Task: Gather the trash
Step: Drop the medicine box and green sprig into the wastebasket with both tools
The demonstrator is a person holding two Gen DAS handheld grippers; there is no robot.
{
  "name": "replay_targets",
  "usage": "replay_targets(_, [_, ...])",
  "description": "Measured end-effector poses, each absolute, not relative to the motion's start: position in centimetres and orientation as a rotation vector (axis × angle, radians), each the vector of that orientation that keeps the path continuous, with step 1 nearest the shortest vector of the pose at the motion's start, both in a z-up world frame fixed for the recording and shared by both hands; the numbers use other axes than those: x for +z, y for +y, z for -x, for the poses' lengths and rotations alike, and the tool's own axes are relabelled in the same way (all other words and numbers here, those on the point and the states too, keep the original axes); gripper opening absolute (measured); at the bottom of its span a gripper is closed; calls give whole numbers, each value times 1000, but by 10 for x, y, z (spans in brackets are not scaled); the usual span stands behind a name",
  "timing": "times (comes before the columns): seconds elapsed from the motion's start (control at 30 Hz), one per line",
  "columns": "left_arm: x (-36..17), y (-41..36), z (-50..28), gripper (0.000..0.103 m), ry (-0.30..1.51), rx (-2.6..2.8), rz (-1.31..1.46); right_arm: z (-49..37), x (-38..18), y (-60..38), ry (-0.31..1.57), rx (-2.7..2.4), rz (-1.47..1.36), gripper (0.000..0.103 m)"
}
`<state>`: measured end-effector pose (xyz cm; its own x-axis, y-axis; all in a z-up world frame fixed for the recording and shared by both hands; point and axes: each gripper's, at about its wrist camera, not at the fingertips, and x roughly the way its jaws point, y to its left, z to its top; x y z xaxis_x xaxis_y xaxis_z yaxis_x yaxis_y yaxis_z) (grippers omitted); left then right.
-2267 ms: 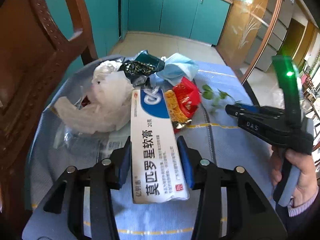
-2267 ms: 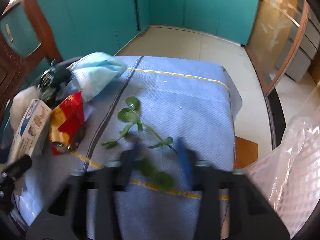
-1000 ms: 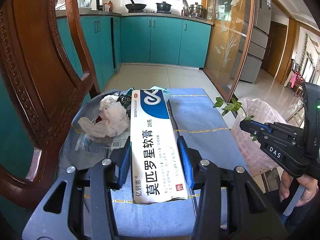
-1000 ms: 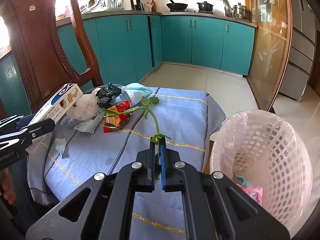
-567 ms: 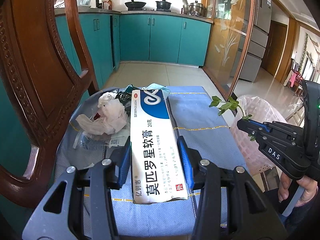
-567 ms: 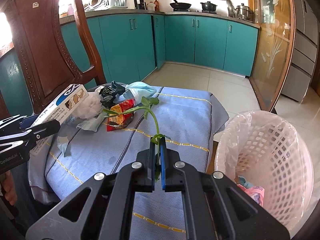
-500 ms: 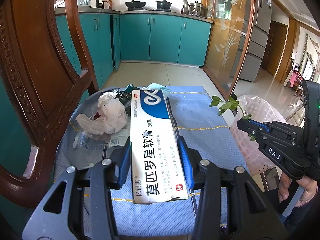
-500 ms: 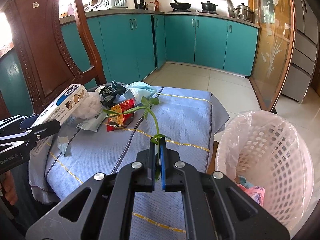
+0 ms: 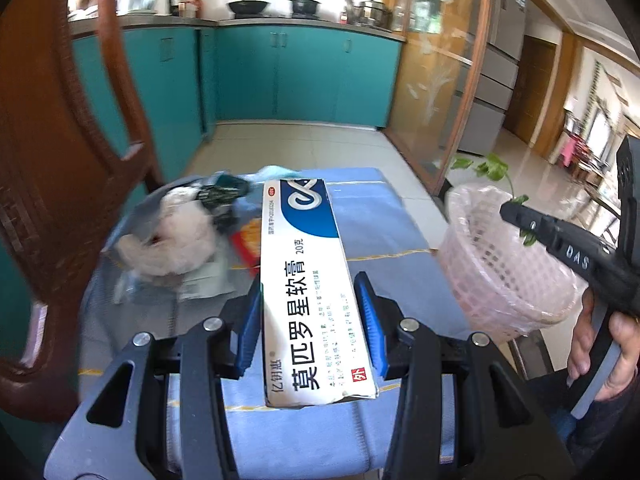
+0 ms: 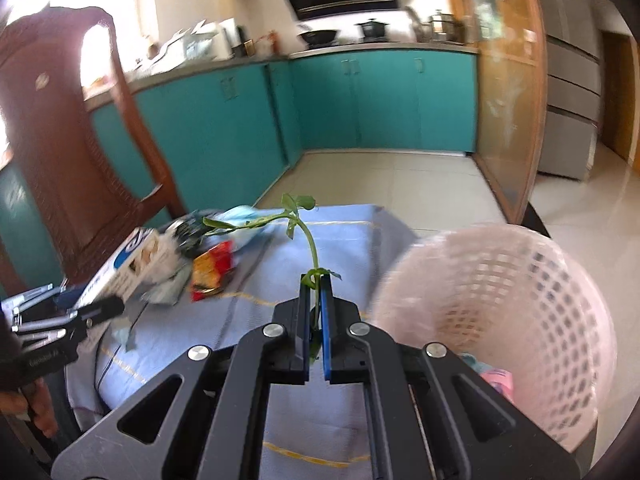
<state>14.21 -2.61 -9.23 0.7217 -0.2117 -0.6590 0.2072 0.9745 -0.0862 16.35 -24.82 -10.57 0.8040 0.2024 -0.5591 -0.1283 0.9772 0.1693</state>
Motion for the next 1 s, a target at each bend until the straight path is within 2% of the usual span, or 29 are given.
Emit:
replay_targets(0.13, [-88,-63,-154,45,732,-367,9,-157,-109,-300,627,26,-227,5])
replay_targets(0.3, [-85,-126,-171,45,752,-493,-39,-154,-132,-362,734,-177,-374,5])
replay_targets(0.5, [-95,-197,-186,45,789,-606,-93,-151,-143,-376,770,-204,-418,6])
replay_targets(0.53, [-96,-205,-188,45,790,-616,-105,-149,-144,-377,768,-211,-425,8])
replay_targets(0.6, [-98,-224,-193,47,791,-638,-132,-147,-145,-385,766,-228,-449,23])
replay_targets(0.63, [-99,-231,-195,50,790,-646,-140,-145,-145,-388,759,-244,-471,38])
replay_targets(0.67, [-100,-237,-196,59,789,-657,-148,-144,-144,-391,753,-252,-486,48])
replay_targets(0.77, [-102,-240,-197,73,774,-647,-161,-140,-141,-394,724,-250,-519,51])
replay_targets(1.0, [-104,-182,-201,80,745,-451,-148,-145,-132,-376,676,-184,-499,52])
